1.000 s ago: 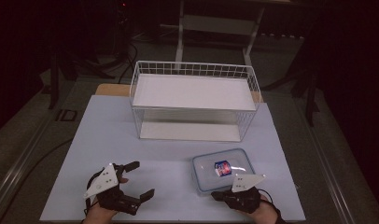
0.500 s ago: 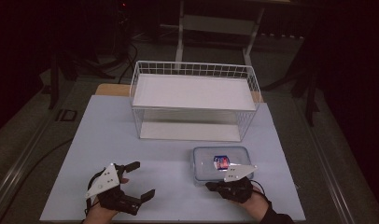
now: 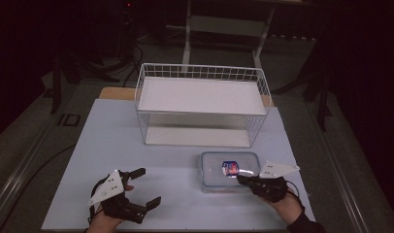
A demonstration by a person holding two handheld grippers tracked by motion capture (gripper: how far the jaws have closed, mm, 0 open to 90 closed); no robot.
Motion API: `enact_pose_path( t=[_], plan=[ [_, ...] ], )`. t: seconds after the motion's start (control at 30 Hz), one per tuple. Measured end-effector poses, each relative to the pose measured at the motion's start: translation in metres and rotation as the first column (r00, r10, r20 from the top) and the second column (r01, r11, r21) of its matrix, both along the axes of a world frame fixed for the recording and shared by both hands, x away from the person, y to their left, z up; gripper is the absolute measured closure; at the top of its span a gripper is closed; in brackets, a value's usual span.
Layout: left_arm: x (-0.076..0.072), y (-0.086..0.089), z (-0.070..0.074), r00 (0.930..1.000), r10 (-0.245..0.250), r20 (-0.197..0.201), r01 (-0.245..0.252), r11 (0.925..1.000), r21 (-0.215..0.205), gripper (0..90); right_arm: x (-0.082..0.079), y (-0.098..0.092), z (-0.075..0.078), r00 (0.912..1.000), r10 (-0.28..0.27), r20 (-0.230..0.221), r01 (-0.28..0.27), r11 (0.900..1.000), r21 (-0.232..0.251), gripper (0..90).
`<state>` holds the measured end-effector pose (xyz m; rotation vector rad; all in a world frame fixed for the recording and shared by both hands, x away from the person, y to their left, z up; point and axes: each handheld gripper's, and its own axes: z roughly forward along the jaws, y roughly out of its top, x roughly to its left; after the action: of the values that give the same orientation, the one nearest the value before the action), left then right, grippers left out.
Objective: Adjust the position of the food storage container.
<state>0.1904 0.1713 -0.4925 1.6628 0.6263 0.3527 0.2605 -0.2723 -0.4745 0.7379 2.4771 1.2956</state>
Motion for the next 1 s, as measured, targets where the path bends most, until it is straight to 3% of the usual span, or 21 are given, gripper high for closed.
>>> enact_pose_path(
  t=[0.03,0.07,0.1,0.17,0.27,0.37,0.57,0.8,1.0],
  plan=[
    [0.000,0.000,0.000,1.0000,-0.001,-0.002,0.001,1.0000,-0.003,0.0,0.003,-0.010,0.001,0.9994,-0.035,0.004,0.035,0.999,0.000,90.0],
    [0.000,0.000,0.000,1.0000,0.000,-0.004,0.000,1.0000,-0.002,0.0,0.003,-0.010,0.001,0.9994,-0.035,0.004,0.035,0.999,0.000,90.0],
    [0.001,0.000,0.000,1.0000,-0.003,-0.007,0.003,0.9999,-0.010,0.0,0.007,-0.023,0.000,0.9963,-0.085,0.014,0.085,0.996,-0.014,90.0],
    [0.001,0.000,0.000,0.9999,-0.004,-0.012,0.003,0.9999,-0.016,0.0,0.010,-0.034,-0.001,0.9913,-0.129,0.024,0.130,0.991,-0.031,90.0],
    [0.001,0.000,0.000,0.9999,-0.002,-0.015,0.002,0.9998,-0.018,0.0,0.014,-0.044,-0.003,0.9864,-0.162,0.030,0.163,0.986,-0.038,90.0],
    [0.001,0.000,-0.001,0.9999,-0.002,-0.015,0.001,1.0000,-0.010,0.0,0.025,-0.059,-0.011,0.9742,-0.225,0.021,0.226,0.973,-0.047,90.0],
    [0.000,-0.003,0.000,1.0000,-0.002,0.005,0.002,0.9997,0.024,0.0,0.035,-0.063,-0.025,0.9631,-0.269,0.007,0.269,0.962,-0.056,90.0],
    [0.001,-0.005,-0.001,0.9998,-0.016,-0.013,0.017,0.9998,0.014,0.0,0.037,-0.061,-0.029,0.9633,-0.267,-0.025,0.267,0.963,-0.025,90.0],
    [0.001,-0.005,-0.002,0.9997,-0.017,-0.017,0.017,0.9997,0.016,0.0,0.037,-0.056,-0.028,0.9655,-0.259,-0.026,0.258,0.966,-0.032,90.0]
  ],
)
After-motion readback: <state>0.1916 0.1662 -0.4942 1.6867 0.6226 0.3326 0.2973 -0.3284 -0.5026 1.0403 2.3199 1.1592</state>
